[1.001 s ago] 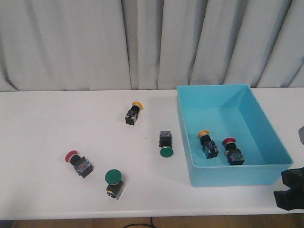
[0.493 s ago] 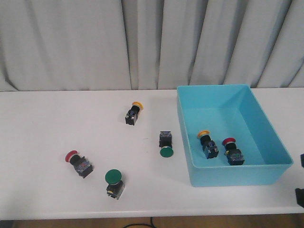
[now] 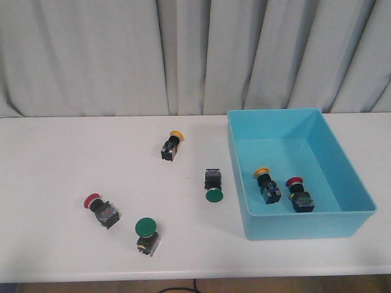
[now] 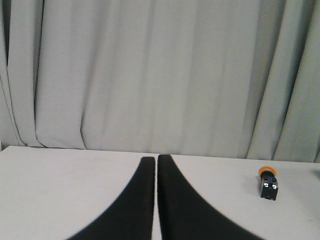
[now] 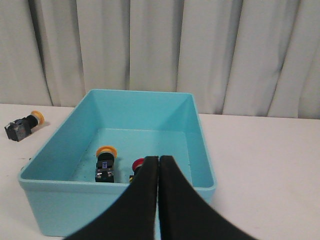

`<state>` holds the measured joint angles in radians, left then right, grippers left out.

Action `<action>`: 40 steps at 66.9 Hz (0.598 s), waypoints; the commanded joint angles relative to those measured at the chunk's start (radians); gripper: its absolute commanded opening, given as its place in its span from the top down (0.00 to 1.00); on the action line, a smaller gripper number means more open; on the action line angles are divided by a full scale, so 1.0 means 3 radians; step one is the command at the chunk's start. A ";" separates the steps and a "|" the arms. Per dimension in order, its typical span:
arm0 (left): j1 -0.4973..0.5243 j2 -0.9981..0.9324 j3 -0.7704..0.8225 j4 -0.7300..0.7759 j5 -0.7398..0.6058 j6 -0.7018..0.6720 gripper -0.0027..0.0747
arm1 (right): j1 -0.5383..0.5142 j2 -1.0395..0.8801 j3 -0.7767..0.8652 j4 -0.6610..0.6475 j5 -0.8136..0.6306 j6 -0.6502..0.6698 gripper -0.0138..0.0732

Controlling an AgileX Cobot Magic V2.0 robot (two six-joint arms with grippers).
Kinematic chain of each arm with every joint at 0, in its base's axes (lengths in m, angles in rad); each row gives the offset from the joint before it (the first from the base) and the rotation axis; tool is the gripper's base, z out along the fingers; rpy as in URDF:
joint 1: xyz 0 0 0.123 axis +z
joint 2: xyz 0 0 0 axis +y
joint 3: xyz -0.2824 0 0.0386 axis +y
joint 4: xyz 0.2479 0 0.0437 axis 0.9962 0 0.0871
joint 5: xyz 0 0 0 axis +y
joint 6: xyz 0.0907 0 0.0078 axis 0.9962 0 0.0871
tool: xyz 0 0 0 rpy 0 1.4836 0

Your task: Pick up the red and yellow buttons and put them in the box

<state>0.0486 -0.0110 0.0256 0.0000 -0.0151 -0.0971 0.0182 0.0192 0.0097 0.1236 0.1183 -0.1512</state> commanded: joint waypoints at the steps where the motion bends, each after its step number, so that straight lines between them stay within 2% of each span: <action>1: 0.0004 -0.0050 0.0087 -0.0032 -0.0256 -0.0025 0.97 | -0.0018 -0.0142 0.0091 0.0004 -0.0394 -0.0004 0.85; 32: 0.0004 -0.0047 0.0087 -0.0032 -0.0256 -0.0025 0.97 | -0.0018 -0.0128 0.0093 0.0020 -0.0354 0.0022 0.85; 40: 0.0004 -0.0047 0.0087 -0.0032 -0.0256 -0.0025 0.97 | -0.0018 -0.0128 0.0093 -0.0240 -0.0358 0.0243 0.85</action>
<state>0.0486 -0.0110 0.0256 0.0000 -0.0150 -0.0971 0.0182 -0.0112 0.0275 0.1143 0.0889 -0.1261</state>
